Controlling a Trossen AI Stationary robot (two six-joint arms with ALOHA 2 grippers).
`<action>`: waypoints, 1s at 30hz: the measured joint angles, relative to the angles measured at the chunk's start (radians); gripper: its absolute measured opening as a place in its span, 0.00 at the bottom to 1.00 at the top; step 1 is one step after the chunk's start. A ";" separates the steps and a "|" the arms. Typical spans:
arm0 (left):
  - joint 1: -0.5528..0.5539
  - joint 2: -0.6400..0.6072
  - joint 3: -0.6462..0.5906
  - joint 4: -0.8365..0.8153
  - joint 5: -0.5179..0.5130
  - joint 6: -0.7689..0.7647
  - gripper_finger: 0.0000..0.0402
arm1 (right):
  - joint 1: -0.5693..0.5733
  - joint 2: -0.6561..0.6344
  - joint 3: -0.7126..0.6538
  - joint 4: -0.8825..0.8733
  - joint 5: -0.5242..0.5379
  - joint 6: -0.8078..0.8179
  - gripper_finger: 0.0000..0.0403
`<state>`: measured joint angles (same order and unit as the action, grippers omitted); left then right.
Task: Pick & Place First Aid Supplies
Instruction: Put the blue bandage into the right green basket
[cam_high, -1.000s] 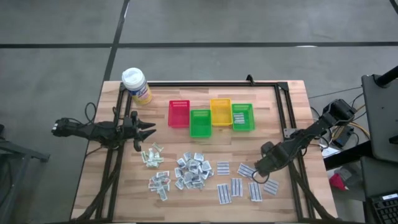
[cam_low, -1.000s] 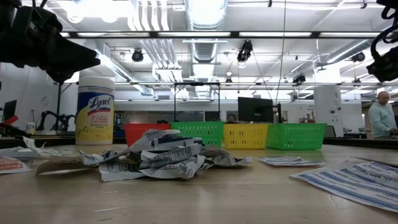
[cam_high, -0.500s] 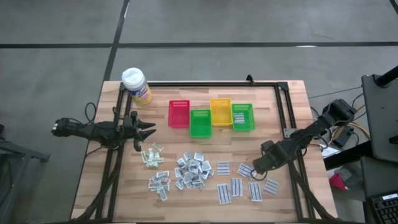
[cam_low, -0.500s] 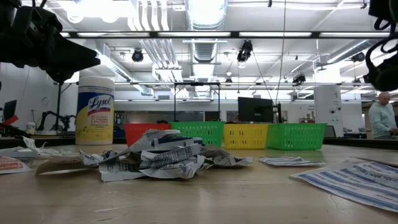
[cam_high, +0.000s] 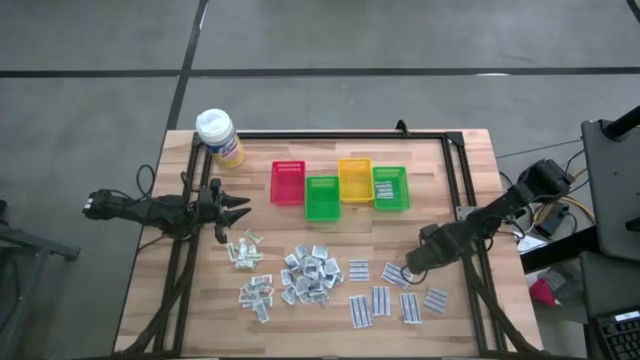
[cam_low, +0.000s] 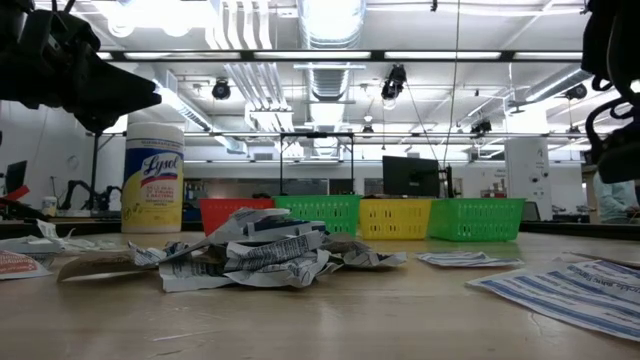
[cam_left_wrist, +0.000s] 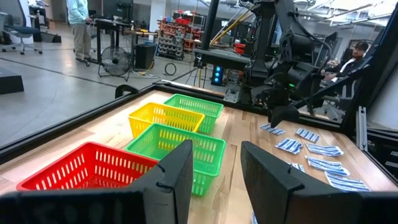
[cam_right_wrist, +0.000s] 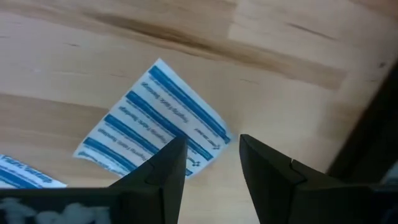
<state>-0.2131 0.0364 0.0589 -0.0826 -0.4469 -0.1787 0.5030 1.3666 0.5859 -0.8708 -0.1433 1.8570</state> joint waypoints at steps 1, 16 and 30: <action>0.000 0.000 0.000 0.000 0.000 0.000 0.33 | -0.002 -0.001 -0.008 0.014 -0.002 0.001 0.37; 0.000 0.000 0.000 0.000 0.000 0.000 0.33 | -0.014 -0.001 -0.032 0.060 -0.019 -0.009 0.31; 0.000 0.000 0.000 0.000 0.000 0.000 0.33 | -0.013 -0.001 -0.032 0.070 -0.022 -0.009 0.15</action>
<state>-0.2131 0.0364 0.0589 -0.0826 -0.4469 -0.1791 0.4896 1.3659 0.5537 -0.8013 -0.1650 1.8485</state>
